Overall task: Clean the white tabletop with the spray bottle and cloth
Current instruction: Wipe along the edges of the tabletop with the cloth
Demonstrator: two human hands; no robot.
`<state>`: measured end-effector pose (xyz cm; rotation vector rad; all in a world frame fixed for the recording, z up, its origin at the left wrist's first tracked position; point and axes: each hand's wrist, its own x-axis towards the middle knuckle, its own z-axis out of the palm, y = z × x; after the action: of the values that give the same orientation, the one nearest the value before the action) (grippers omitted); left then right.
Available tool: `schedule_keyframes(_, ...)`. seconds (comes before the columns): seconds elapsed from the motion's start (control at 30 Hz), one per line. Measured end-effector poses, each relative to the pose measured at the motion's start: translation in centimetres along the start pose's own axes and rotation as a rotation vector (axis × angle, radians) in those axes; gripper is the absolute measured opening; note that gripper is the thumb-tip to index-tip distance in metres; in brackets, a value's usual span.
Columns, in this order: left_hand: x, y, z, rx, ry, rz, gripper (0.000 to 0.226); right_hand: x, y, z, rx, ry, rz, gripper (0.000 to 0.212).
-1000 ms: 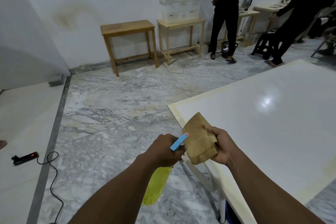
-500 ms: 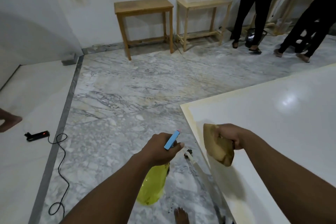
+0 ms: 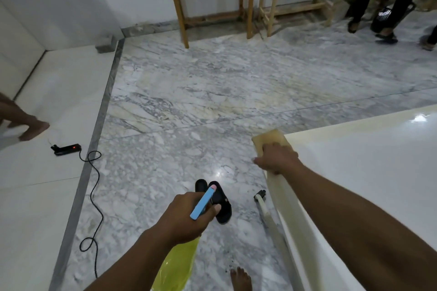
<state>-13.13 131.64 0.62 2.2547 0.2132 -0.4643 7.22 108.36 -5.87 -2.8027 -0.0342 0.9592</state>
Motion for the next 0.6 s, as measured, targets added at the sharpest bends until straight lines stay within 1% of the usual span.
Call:
schedule_keyframes(0.03,0.4,-0.2,0.0,-0.011,-0.004,-0.009,0.050,0.5,0.0,1.0,-0.024,0.044,-0.001,0.071)
schedule_keyframes(0.1,1.2,-0.4,0.2,-0.012,-0.006,-0.016,0.051,1.5,0.3,1.8,-0.063,0.272,-0.044,0.062)
schedule_keyframes(0.13,1.5,-0.4,0.3,-0.013,-0.006,-0.013,0.049,2.1,0.6,1.9,-0.090,0.380,-0.095,0.060)
schedule_keyframes(0.17,1.9,-0.4,0.5,-0.015,-0.006,-0.010,0.046,2.9,1.0,2.1,-0.107,0.439,-0.158,0.059)
schedule_keyframes(0.23,2.7,-0.4,1.1,-0.015,-0.011,-0.007,0.041,4.9,2.0,3.0,-0.132,0.450,-0.249,0.062)
schedule_keyframes(0.3,3.4,-0.1,1.7,-0.022,-0.018,-0.006,0.042,6.3,3.0,4.4,-0.135,0.420,-0.262,0.066)
schedule_keyframes(0.37,4.1,0.1,2.3,-0.025,-0.028,0.000,0.045,7.0,3.5,5.5,-0.133,0.476,-0.258,0.066)
schedule_keyframes(0.43,4.7,0.1,3.0,-0.018,-0.039,0.006,0.046,7.3,3.5,6.2,-0.135,0.541,-0.272,0.063)
schedule_keyframes(0.6,4.2,0.3,4.4,-0.005,-0.081,-0.010,0.044,7.3,4.0,7.3,-0.061,0.564,-0.301,0.055)
